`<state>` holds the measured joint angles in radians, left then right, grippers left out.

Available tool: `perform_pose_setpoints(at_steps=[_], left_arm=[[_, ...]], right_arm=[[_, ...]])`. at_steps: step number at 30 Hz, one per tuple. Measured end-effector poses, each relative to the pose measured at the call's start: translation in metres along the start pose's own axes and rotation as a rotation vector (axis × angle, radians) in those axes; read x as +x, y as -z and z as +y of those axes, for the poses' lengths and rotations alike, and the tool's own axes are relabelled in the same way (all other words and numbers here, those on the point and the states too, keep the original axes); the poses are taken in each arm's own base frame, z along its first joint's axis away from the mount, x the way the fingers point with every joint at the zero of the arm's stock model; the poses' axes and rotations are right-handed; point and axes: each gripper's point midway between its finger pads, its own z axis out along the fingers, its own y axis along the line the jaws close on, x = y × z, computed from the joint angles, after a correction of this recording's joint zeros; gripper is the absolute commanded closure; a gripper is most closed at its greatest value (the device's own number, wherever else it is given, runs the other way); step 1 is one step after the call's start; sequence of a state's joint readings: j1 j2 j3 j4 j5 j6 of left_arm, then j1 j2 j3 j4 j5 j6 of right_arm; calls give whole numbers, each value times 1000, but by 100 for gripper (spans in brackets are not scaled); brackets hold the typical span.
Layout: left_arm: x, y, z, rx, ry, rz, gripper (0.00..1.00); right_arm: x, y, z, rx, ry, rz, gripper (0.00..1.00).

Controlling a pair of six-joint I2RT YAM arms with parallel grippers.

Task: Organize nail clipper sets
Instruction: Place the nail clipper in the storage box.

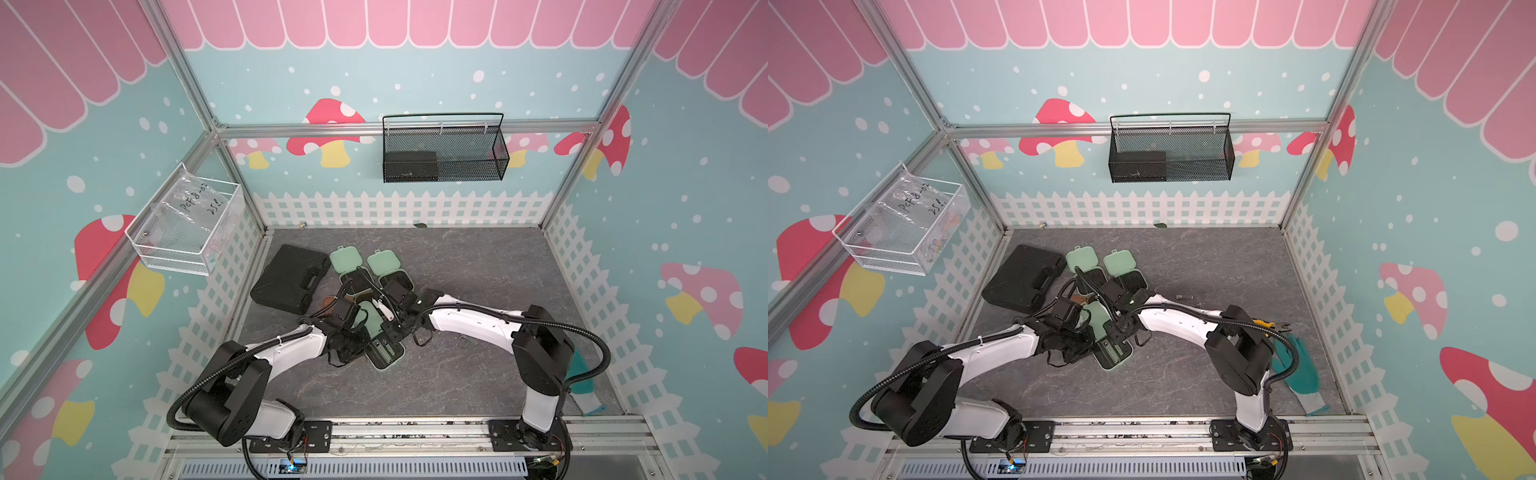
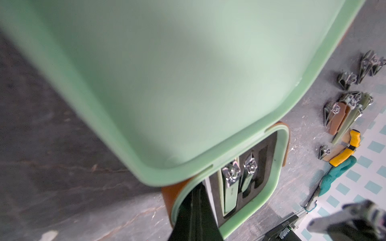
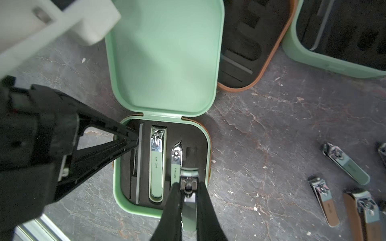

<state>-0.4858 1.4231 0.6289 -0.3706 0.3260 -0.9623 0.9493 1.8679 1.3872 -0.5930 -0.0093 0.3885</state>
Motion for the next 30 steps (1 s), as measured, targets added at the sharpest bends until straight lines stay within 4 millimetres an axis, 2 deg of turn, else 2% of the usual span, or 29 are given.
perform_pose_setpoints(at_steps=[5,12,30], left_arm=[[0,0,0,0,0,0,100],[0,0,0,0,0,0,100],[0,1,1,4,1,-8,100]], right_arm=[[4,-16,6,-10,27,-1,99],[31,-38,1,-1,31,44,99],[26,-39,-3,28,11,-7,99]])
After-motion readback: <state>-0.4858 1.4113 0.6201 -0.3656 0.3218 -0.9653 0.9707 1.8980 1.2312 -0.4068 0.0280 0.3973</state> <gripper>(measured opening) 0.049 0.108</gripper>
